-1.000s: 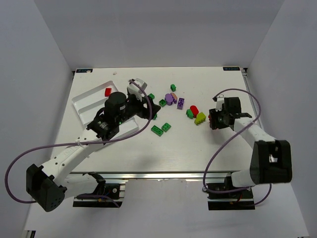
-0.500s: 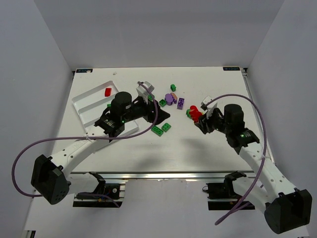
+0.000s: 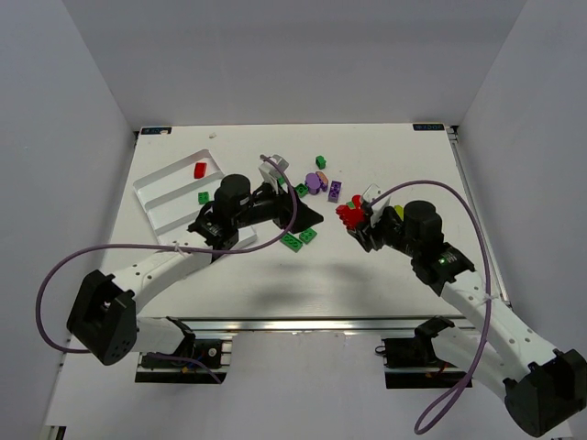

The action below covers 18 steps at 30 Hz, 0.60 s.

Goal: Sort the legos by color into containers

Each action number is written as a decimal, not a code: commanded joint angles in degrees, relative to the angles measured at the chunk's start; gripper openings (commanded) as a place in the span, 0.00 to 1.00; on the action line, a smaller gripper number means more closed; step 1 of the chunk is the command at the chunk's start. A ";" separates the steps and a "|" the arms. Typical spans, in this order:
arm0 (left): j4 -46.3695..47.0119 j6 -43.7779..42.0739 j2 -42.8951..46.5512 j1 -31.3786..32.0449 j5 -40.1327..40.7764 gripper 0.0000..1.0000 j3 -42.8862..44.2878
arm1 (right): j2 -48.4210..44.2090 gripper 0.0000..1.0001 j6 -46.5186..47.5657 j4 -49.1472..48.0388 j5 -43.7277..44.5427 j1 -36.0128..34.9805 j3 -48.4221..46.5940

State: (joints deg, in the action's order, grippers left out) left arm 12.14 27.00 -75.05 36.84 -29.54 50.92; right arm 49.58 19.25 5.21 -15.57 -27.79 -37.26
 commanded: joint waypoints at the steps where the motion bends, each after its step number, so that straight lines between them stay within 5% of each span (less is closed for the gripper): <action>1: 5.69 3.84 -0.45 -0.28 -1.75 0.85 -0.64 | -0.54 0.00 -2.37 -4.60 2.04 -2.26 0.52; 18: 12.64 9.82 -2.03 -0.28 -3.59 0.85 -2.66 | 0.16 0.00 -5.45 -9.08 3.35 -9.03 1.31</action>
State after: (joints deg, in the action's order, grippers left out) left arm 22.59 35.46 -76.75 36.84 -31.40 48.47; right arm 49.28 14.39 0.01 -13.58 -35.38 -35.77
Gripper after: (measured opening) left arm 0.853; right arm 0.531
